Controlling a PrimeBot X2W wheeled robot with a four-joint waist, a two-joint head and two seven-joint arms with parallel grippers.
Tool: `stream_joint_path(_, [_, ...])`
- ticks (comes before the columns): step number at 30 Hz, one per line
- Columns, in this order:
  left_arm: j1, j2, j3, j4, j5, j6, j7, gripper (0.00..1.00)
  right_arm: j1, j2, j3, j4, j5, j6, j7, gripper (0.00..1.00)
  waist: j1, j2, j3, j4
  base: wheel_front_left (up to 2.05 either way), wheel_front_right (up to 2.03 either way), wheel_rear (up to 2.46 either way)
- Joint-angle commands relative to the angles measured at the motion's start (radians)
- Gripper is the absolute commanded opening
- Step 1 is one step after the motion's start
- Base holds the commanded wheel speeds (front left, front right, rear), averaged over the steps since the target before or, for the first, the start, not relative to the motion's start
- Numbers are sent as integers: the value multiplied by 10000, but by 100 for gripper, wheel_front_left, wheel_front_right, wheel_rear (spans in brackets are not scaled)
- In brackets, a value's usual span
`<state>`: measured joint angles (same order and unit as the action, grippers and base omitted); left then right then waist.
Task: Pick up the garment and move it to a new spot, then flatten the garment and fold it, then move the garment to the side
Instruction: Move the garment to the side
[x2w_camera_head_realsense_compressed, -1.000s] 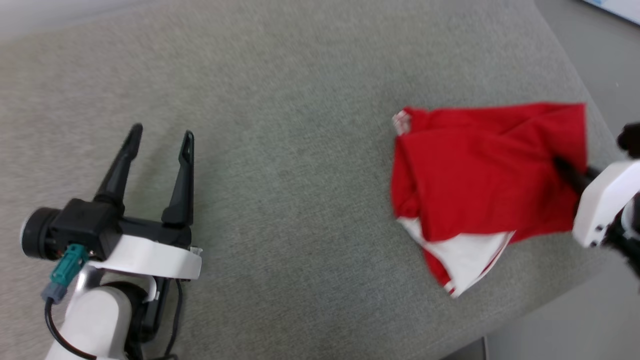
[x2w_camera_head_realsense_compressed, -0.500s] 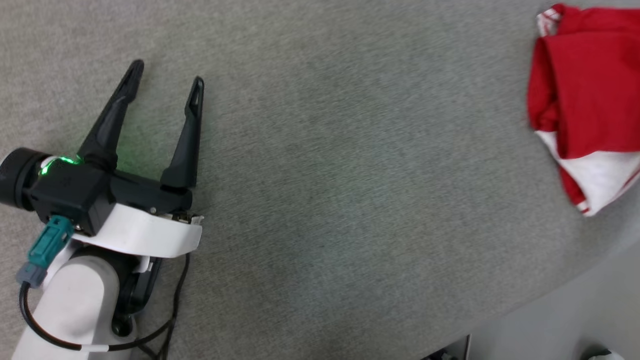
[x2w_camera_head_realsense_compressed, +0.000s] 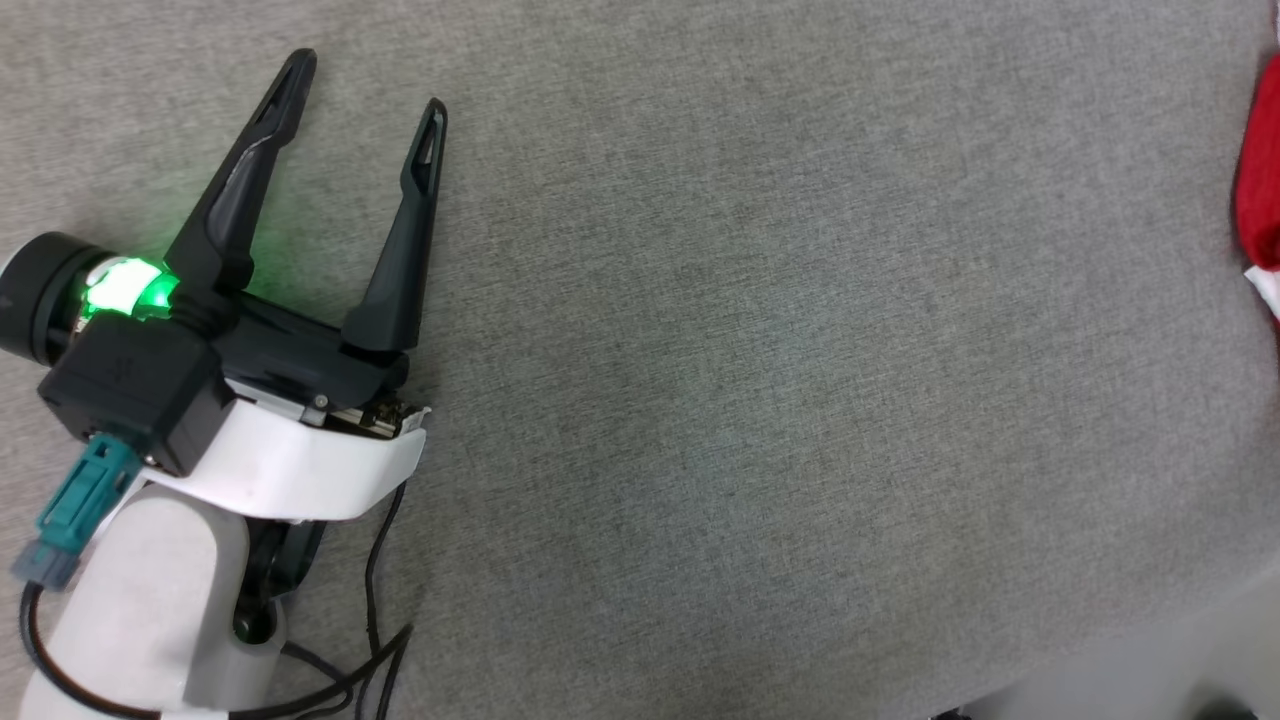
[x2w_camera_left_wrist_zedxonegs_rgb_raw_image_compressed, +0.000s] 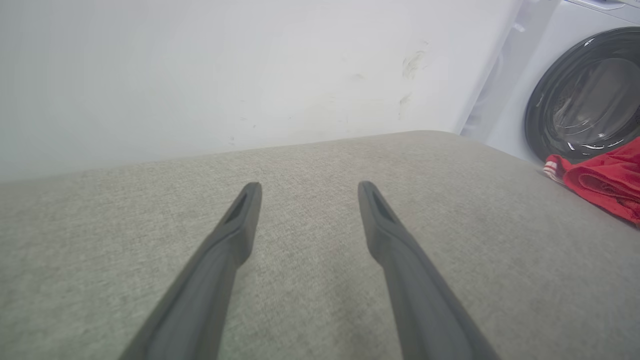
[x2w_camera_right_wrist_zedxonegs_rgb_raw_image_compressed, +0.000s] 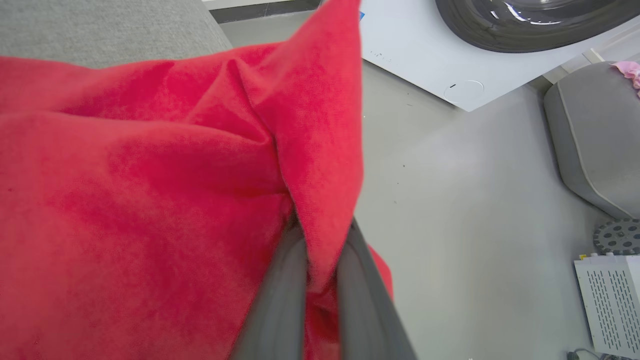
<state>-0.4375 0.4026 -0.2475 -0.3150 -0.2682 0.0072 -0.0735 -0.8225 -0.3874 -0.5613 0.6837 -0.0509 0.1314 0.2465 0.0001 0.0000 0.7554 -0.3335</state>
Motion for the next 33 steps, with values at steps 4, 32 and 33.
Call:
stream_joint_path(4, [156, -51, -22, 380, -67, 29, -171, 100, -230, 105, -373, 409, -551, -16, -789, 100, -1, 0, -319, 153, 0, 0, 0])
stream_joint_path(32, [2615, -1195, -160, 3125, -1155, 727, -1467, 100, 3147, 900, 1703, -30, 407, -16, -5041, 100, -1, 0, -4996, 1724, 0, 0, 0])
stream_joint_path(33, [2710, -1210, -123, 3191, -1215, 761, -1493, 100, 3367, 1060, 1872, -273, 431, -16, -5057, 100, -1, 0, -5109, 1777, 0, 0, 0])
